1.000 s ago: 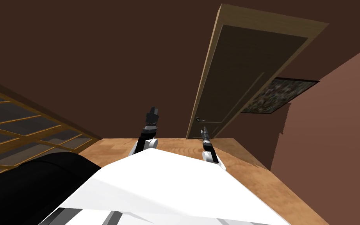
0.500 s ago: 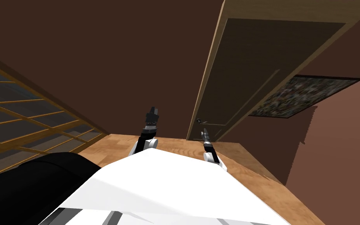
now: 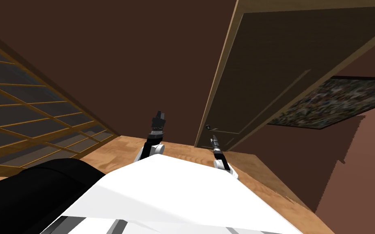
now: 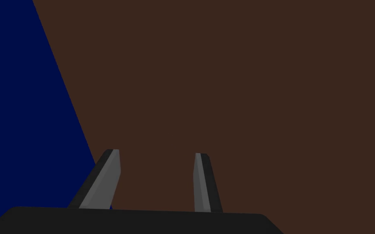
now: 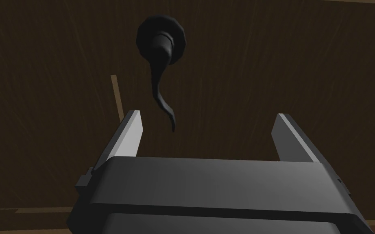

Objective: Pull the door open

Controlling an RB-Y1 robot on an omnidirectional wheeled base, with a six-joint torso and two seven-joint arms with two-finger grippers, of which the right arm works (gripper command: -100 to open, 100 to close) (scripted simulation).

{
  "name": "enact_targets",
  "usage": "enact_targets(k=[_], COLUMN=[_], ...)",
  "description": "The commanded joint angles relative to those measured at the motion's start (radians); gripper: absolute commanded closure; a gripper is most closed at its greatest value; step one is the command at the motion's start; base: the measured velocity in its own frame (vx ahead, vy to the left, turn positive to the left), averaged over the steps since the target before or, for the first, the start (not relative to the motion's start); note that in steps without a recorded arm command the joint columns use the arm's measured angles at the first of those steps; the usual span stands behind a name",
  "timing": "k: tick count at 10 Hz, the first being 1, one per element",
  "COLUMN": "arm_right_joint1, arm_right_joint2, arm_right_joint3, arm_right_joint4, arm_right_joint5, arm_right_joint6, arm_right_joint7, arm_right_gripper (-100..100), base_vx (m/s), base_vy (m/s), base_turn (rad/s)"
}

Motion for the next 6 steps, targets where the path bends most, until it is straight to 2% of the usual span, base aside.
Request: enact_targets(k=[1,6], arm_right_joint1=[-0.017,-0.050], arm_right_joint2=[-0.011,-0.041], arm_right_joint3=[0.010,0.032], arm_right_joint4=[0.045,0.144], arm_right_joint5=[-0.013,-0.042], arm_right_joint6=[-0.005,-0.016], arm_right_joint7=[-0.001,-0.007], arm_right_gripper=[-100,-100], base_vx=[0.054,0.038], base_vy=[-0.104,-0.077], base_turn=[0.096,0.101])
